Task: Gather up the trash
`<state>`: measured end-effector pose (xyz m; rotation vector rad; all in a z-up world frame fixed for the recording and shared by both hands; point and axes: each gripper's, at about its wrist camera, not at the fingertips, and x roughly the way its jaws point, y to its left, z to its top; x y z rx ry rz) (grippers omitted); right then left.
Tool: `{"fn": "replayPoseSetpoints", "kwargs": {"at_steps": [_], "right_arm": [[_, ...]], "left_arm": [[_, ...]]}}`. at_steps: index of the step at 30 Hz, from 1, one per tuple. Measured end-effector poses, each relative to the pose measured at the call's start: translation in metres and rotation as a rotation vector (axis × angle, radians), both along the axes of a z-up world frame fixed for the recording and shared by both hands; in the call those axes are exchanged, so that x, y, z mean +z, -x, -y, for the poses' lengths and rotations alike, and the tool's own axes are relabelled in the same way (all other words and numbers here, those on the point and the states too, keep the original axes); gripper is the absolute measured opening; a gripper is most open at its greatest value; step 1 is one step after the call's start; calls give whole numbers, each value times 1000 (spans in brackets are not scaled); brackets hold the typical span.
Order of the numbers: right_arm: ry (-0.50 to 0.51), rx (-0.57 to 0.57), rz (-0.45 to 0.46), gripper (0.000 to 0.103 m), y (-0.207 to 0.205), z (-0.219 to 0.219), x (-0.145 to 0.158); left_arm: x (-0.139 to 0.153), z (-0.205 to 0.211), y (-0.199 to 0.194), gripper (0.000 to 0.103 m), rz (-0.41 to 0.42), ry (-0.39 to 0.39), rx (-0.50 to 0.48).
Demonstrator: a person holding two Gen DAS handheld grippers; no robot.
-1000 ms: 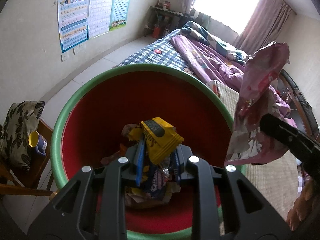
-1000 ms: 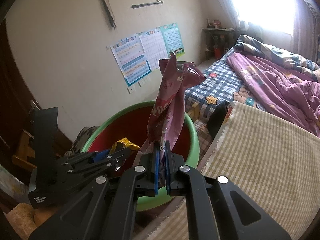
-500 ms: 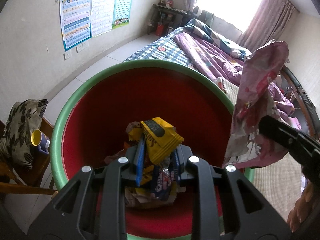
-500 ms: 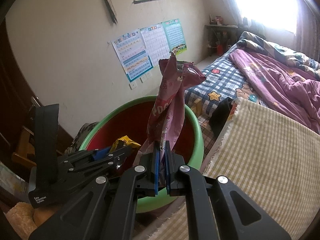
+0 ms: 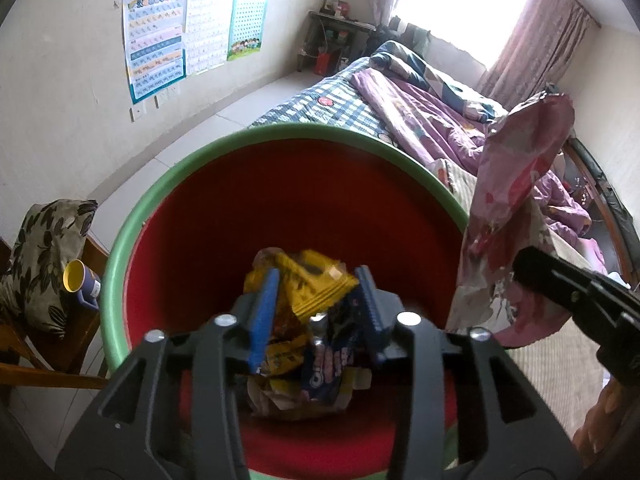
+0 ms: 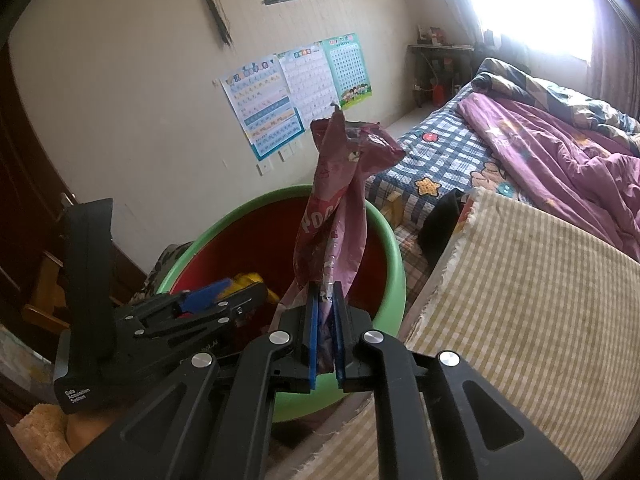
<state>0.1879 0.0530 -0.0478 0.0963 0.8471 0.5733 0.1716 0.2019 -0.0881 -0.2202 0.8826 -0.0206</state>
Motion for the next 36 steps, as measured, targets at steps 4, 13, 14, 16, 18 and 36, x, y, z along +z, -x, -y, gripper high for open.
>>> {"fn": "replayPoseSetpoints", "kwargs": {"at_steps": [4, 13, 14, 16, 18, 36], "right_arm": [[0, -6, 2, 31, 2, 3, 0], [-7, -54, 61, 68, 20, 27, 9], [-14, -63, 71, 71, 24, 33, 11], [-32, -77, 89, 80, 32, 44, 16], [-45, -88, 112, 86, 42, 55, 21], [-99, -224, 391, 96, 146, 191, 72]], "left_arm": [[3, 0, 5, 59, 28, -18, 13], [28, 6, 35, 95, 160, -74, 112], [33, 10, 41, 97, 188, -95, 122], [42, 19, 51, 98, 237, -142, 129], [53, 33, 62, 98, 279, -198, 121], [100, 145, 147, 98, 332, -291, 207]]}}
